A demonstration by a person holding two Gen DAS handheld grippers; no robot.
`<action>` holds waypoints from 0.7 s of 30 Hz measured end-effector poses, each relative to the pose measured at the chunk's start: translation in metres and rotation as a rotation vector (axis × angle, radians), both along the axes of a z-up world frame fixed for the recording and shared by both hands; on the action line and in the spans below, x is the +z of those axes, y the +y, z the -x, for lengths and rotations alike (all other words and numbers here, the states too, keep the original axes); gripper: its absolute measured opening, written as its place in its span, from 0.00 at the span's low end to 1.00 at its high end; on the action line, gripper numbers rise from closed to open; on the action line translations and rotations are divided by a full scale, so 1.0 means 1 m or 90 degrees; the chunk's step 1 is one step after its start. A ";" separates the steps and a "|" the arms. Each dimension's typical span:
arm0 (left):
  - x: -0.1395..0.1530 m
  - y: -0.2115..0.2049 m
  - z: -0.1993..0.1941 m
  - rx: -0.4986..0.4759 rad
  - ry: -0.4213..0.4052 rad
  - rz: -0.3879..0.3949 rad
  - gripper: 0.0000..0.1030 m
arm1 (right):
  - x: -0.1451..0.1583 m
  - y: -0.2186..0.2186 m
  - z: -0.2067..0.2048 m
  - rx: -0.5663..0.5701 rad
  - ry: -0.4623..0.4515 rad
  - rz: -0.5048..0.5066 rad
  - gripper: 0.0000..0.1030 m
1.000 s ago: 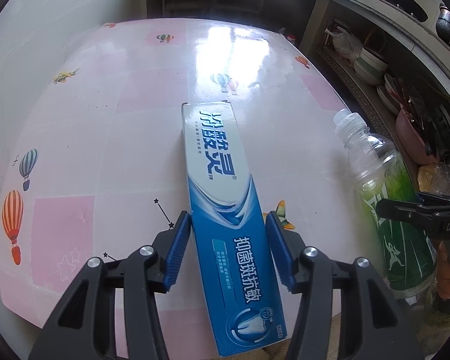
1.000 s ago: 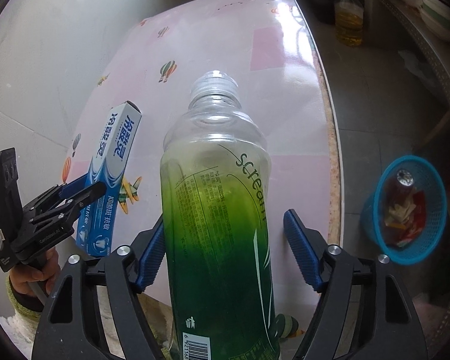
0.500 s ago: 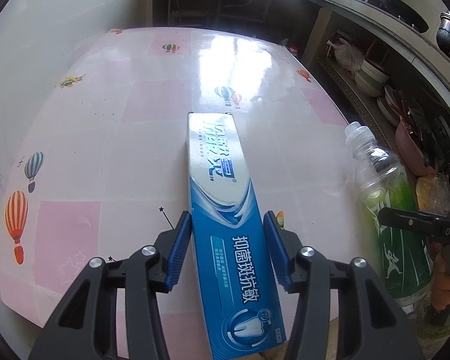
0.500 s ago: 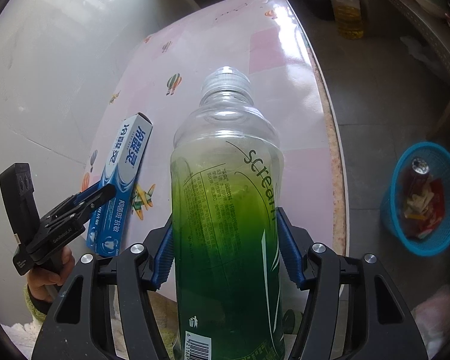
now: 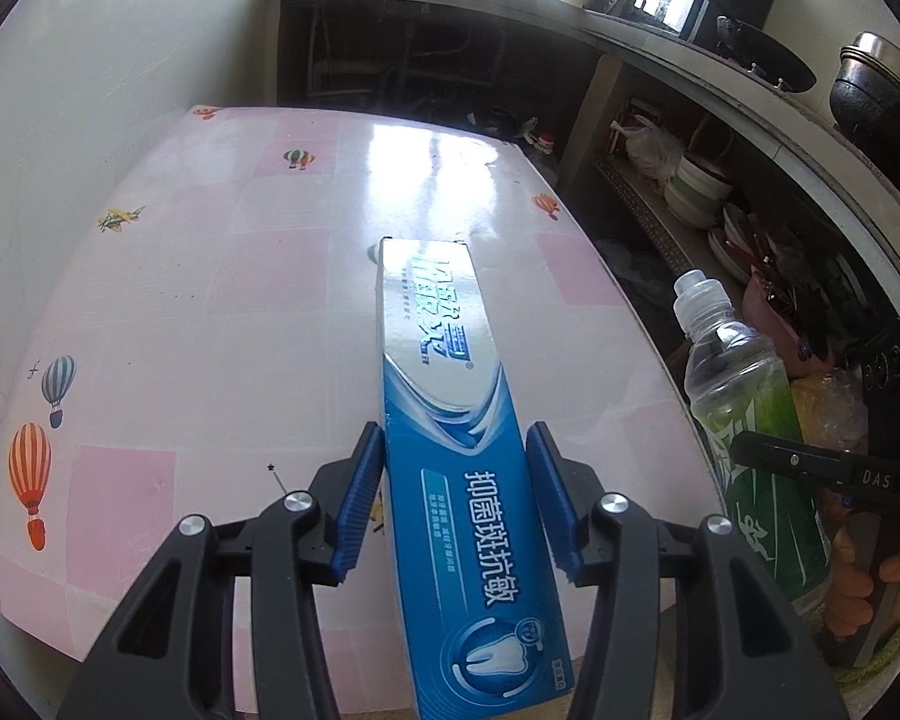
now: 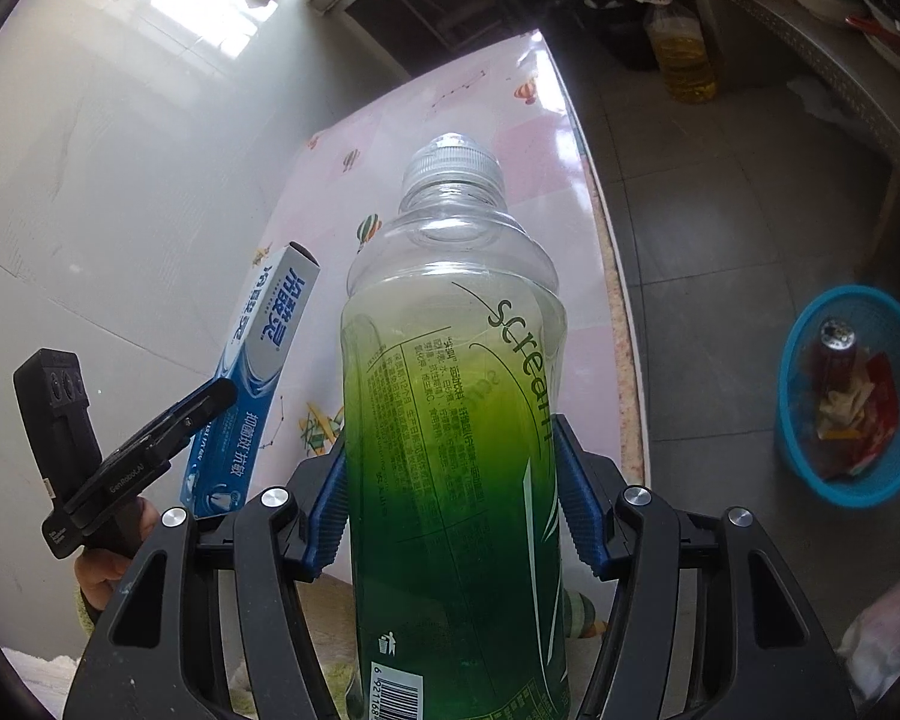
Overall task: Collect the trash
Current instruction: 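Lift the toothpaste box and bottle and carry both toward the blue basket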
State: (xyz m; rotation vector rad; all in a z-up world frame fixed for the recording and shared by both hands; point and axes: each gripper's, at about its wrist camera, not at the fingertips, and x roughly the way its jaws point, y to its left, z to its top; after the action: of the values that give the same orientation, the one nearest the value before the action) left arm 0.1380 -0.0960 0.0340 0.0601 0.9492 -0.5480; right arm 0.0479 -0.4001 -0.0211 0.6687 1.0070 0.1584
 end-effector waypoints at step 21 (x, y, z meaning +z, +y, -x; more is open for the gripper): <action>0.034 -0.191 0.054 -0.270 -0.007 0.079 0.46 | -0.011 -0.125 0.143 -0.310 0.015 0.005 0.56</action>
State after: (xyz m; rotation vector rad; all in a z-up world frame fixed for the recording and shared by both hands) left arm 0.0837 -0.2865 0.0684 0.1542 0.8931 -0.9963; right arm -0.0950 -0.5253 -0.0325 0.8902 0.8400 -0.2801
